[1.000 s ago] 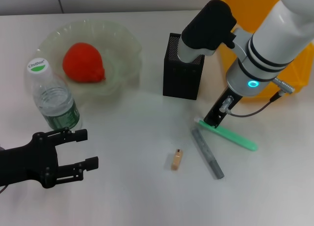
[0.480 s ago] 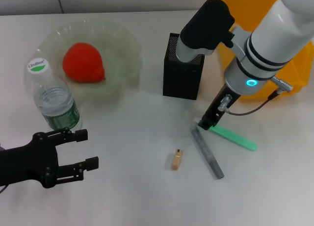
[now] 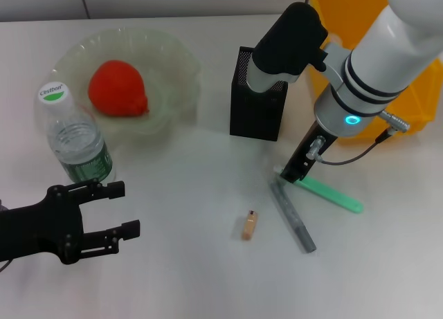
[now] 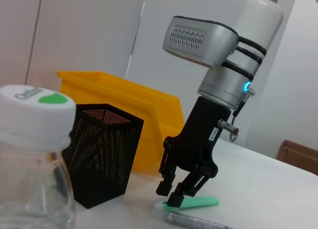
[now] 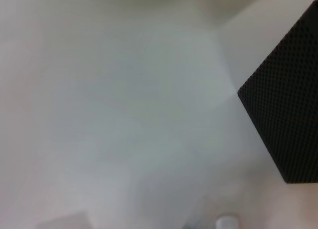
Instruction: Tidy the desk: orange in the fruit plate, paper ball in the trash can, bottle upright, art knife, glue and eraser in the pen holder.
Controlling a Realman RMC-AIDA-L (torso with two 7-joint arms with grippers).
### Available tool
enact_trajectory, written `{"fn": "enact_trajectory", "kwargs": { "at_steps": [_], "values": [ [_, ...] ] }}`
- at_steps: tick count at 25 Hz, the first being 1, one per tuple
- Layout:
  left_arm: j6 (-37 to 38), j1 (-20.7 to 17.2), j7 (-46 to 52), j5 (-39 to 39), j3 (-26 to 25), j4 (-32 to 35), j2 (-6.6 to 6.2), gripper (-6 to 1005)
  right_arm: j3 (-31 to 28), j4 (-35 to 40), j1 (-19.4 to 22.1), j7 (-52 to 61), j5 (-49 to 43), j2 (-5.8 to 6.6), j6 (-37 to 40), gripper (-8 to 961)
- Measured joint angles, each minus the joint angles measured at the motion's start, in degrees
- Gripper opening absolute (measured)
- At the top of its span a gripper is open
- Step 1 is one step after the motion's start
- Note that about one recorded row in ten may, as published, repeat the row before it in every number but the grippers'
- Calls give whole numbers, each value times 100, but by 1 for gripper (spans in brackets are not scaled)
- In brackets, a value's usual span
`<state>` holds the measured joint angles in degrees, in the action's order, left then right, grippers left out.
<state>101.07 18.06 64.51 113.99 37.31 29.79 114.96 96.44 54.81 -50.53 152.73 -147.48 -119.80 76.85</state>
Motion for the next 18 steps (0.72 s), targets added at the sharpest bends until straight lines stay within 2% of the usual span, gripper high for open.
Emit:
{"fn": "enact_trajectory", "kwargs": {
  "at_steps": [6,14,18],
  "values": [
    [-1,13,0,0,2,0,4,783,123,-114,-48,-2,37,-4,-41,236],
    [-21,-13,0,0,4,0,9,783,156,-146,-54,-68,132,-9,-75,194],
    [-17,-29,0,0,1,0,10,783,58,190,-10,-69,120,25,240,175]
  ]
}}
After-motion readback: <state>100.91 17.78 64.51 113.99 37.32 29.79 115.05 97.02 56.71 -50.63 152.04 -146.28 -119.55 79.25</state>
